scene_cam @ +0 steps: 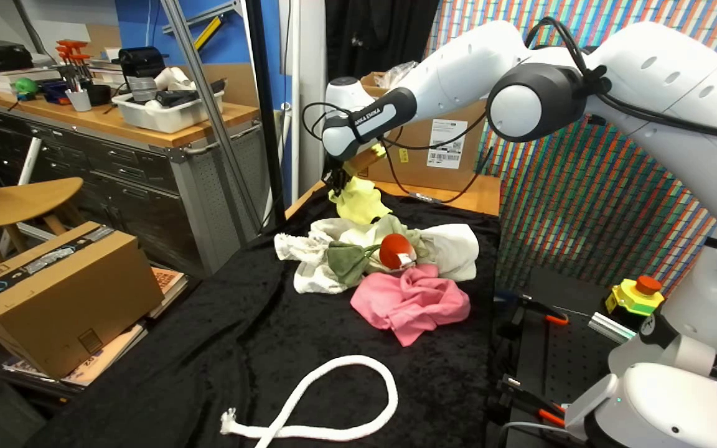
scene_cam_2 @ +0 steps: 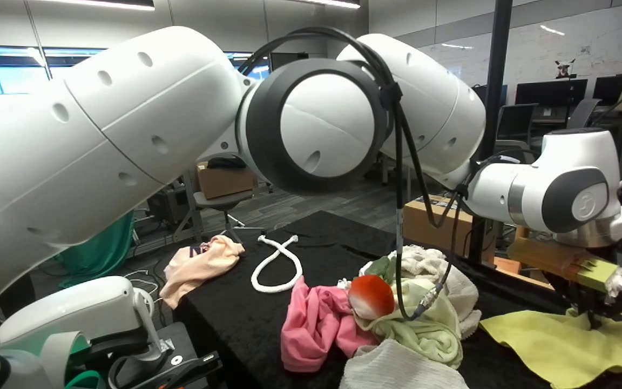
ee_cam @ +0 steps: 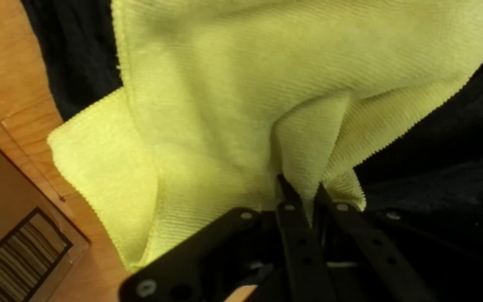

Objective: Pile up all the things on the table on the white shirt

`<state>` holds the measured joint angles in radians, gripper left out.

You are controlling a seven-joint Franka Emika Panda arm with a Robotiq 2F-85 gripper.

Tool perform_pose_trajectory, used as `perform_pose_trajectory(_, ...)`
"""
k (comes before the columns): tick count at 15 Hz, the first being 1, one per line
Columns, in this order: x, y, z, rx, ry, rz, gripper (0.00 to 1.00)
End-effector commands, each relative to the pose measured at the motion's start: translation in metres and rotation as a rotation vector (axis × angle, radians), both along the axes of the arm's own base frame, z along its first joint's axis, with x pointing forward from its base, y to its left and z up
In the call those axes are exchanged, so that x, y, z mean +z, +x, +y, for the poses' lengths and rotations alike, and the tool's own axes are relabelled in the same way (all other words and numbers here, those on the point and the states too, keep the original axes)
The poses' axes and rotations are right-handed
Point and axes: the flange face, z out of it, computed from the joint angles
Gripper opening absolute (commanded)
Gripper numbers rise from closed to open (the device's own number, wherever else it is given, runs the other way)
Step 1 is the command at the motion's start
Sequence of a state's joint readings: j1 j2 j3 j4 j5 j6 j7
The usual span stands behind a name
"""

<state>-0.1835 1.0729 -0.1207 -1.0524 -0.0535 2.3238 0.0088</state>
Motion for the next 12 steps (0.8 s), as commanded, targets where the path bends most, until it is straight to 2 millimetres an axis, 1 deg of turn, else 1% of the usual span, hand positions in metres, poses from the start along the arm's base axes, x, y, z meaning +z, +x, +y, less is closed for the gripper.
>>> perform_pose_trajectory(1, 0.02, -0.001, 0.0, 0.012, 0.007, -0.002, 0.09)
perform_pose_trajectory(3, 0.032, -0.007, 0.001, 0.026, 0.025, -0.005, 0.09)
perform_pose_trajectory(6, 0.058, -0.018, 0.005, 0.066, 0.054, -0.008, 0.08)
perform_pose_trajectory(9, 0.09, -0.036, 0.018, 0.139, 0.087, -0.006, 0.08)
perform_pose_trajectory(12, 0.126, -0.059, 0.034, 0.215, 0.108, 0.0, 0.08)
